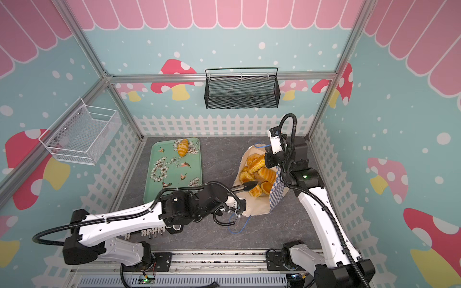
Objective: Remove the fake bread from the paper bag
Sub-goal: 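Move the open tongs back into the bag opening with the left gripper, then close the tongs around a ridged yellow bread inside the bag with the left gripper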
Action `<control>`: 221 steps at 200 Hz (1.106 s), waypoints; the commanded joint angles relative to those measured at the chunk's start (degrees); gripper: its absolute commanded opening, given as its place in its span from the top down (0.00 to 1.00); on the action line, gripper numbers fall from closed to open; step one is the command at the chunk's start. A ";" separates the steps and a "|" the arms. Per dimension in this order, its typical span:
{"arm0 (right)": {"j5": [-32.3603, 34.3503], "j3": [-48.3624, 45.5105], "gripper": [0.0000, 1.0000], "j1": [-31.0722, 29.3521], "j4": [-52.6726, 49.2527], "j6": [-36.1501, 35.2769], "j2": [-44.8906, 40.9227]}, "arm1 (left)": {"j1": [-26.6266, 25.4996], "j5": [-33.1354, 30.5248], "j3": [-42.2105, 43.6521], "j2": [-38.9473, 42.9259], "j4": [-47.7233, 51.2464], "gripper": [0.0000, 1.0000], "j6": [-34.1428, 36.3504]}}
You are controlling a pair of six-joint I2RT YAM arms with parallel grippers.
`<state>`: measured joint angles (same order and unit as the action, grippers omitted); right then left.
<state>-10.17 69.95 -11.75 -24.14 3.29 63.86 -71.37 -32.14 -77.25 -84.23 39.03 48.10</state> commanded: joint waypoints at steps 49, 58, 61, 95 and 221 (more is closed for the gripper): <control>-2.84 2.11 1.00 -0.29 -1.33 -1.07 -0.95 | 4.41 -1.47 -5.02 -8.96 -12.13 0.61 13.62; -3.09 2.02 1.00 -0.29 -1.52 -1.27 -1.01 | 5.19 -1.11 -5.61 -10.07 -12.73 0.61 14.23; -3.10 2.03 1.00 -0.32 -1.57 -1.32 -1.09 | 5.35 -1.04 -5.81 -10.41 -12.93 0.61 14.36; -3.51 1.89 1.00 -0.30 -2.06 -2.23 -0.86 | 5.83 -0.18 -7.41 -13.46 -15.23 0.61 15.77; -4.57 2.38 1.00 -0.29 -1.61 -2.72 0.59 | 8.27 0.41 -8.60 -19.40 -18.02 0.57 19.64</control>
<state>-12.88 70.28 -11.73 -26.20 1.28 63.86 -63.68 -32.10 -84.14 -101.84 24.14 64.95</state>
